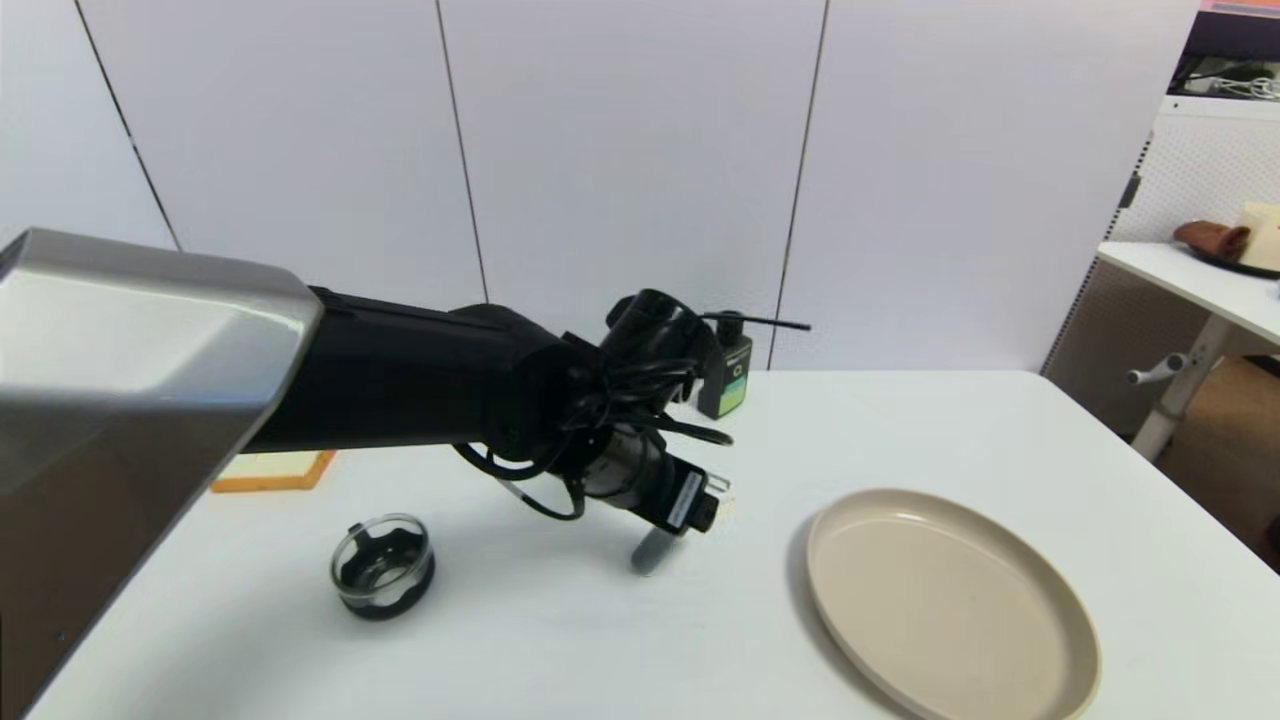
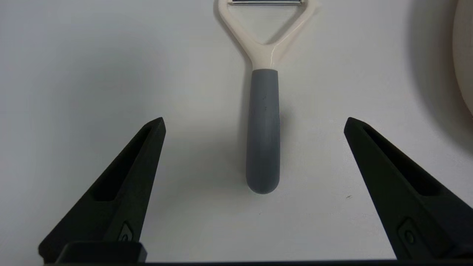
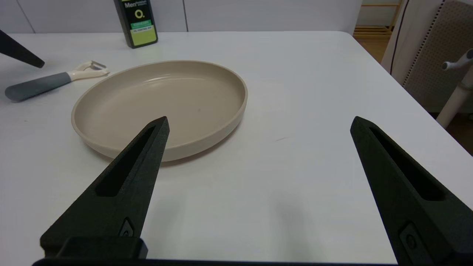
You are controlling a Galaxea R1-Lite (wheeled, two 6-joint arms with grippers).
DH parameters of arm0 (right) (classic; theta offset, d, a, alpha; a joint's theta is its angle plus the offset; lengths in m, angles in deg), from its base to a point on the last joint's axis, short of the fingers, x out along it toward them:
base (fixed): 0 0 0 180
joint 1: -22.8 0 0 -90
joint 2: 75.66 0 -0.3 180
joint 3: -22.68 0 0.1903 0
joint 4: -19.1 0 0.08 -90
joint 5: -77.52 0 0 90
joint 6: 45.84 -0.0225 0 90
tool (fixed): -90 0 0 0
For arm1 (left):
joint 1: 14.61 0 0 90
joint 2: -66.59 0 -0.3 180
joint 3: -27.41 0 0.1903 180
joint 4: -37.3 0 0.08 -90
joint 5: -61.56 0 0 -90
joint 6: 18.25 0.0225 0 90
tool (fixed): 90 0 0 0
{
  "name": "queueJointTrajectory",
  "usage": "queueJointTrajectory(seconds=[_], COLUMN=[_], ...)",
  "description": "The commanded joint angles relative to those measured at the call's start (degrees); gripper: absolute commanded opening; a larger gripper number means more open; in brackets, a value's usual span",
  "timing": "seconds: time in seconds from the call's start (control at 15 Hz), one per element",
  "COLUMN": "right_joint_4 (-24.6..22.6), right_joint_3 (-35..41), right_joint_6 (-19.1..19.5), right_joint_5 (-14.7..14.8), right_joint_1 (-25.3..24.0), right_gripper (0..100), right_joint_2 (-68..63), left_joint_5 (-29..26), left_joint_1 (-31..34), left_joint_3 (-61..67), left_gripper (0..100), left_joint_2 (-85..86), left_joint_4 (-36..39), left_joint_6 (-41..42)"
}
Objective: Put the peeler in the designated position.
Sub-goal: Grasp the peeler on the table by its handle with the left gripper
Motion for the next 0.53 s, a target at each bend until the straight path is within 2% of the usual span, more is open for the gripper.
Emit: queueJointTrajectory(seconds=[0.07, 0.2, 0.53], right_joint_4=[-0.02, -0.02, -0.02], right_joint_3=[-0.04, -0.04, -0.04], right_joint_6=[0.0, 0.0, 0.0], right_joint_5=[0.0, 0.0, 0.0], right_joint_1=[-0.02, -0.02, -0.02], right_gripper=[100, 100, 100], right_joint_2=[0.01, 0.01, 0.01], left_joint_5=[0.15, 0.15, 0.23], left_joint_1=[-1.67, -1.84, -2.02], left_joint_3=[4.2, 6.48, 7.1], left_gripper=[100, 100, 100], left_joint_2=[-0.68, -0.76, -1.73], left_joint_4=[4.6, 8.56, 9.52], left_joint_6=[-0.01, 0.34, 0.69])
